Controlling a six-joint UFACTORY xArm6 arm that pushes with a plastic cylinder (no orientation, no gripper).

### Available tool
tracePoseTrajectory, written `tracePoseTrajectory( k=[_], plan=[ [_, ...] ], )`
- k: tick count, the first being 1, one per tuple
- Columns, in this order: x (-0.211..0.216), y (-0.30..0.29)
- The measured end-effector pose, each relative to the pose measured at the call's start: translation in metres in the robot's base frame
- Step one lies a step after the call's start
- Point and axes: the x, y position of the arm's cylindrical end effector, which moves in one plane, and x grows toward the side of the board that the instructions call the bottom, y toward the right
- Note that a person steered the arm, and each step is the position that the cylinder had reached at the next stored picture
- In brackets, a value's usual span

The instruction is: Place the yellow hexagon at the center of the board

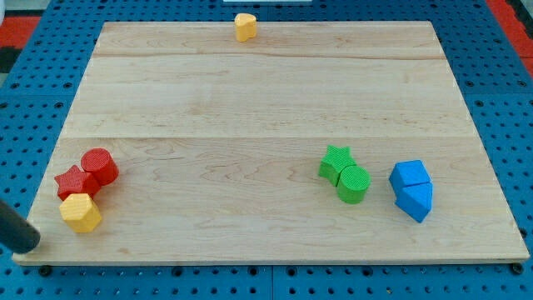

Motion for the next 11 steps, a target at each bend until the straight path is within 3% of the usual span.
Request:
tracePoseTrajectory(
  k=[4, 6, 10, 11],
  plan=[
    [-0.033, 0.172],
    [-0.001, 0.195],
    [-0.132, 0.237],
    [-0.186, 0.237]
  ],
)
